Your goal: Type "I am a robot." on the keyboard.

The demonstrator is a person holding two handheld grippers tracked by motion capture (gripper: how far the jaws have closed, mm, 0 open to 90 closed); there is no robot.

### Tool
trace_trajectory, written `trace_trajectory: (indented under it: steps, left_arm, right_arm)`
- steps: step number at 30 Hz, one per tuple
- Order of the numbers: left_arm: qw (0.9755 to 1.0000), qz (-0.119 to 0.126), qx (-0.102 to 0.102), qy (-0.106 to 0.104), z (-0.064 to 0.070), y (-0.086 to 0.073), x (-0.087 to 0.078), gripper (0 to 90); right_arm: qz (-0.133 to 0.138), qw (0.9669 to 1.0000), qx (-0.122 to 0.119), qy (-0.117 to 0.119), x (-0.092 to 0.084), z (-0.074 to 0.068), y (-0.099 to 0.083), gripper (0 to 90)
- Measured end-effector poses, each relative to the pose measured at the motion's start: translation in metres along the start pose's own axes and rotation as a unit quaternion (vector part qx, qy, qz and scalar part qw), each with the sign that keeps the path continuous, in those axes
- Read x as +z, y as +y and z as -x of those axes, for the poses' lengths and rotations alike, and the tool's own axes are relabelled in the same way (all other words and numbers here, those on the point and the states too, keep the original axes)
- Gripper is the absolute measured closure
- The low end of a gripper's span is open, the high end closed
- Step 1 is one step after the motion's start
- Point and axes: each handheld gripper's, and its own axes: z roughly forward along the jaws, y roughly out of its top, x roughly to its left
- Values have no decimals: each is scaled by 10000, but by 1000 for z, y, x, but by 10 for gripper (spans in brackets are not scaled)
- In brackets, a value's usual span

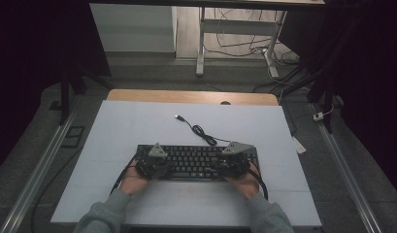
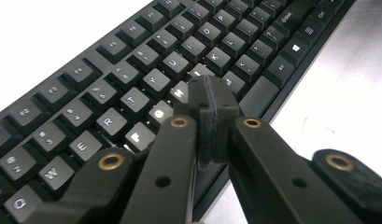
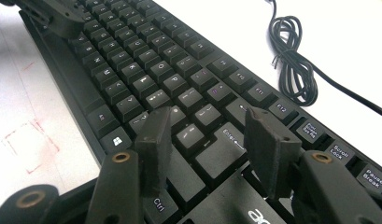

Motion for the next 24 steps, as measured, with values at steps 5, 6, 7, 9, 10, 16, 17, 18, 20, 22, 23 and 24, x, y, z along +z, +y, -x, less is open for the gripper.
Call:
trace_trajectory:
  steps: [5, 6, 7, 9, 10, 16, 17, 18, 20, 22, 23, 24]
  left_arm:
    - [10000, -64, 26, 24, 1, 0, 3, 889]
    - [10000, -71, 22, 33, 1, -1, 4, 889]
    - [10000, -82, 20, 45, 1, -1, 4, 888]
    - [9999, -104, 13, 58, 0, -2, 6, 887]
    - [9999, -123, 9, 66, 0, -2, 7, 886]
    - [9999, -138, 0, 101, 0, -3, 9, 885]
    - [9998, -143, 4, 102, 0, -3, 9, 885]
    - [9998, -159, 17, 101, 0, -3, 9, 885]
    - [9998, -173, 13, 120, 0, -4, 10, 883]
    - [9998, -164, 9, 124, 0, -4, 10, 882]
    - [9998, -164, 7, 127, 1, -4, 10, 881]
    - [9998, -163, 6, 128, 1, -4, 10, 881]
  right_arm:
    - [-3, 10000, -4, -5, 0, 0, 0, 514]
    - [-5, 10000, -1, -6, 0, 0, 0, 513]
    - [-1, 10000, 1, -5, 0, 0, 0, 513]
    - [-2, 10000, 0, -9, 0, 0, 0, 513]
    - [0, 10000, -1, -10, 0, 0, 0, 513]
    - [-2, 10000, -3, -13, 0, 0, 0, 511]
    - [-2, 10000, -6, -15, 0, 0, 0, 511]
    - [-2, 10000, -6, -16, 0, 0, 0, 511]
    - [-5, 10000, -10, -16, 0, 0, 0, 511]
    - [-5, 10000, -13, -18, 0, 0, 0, 511]
    - [-3, 10000, -14, -18, 0, 0, 0, 511]
    - [-2, 10000, -16, -19, 0, 0, 0, 511]
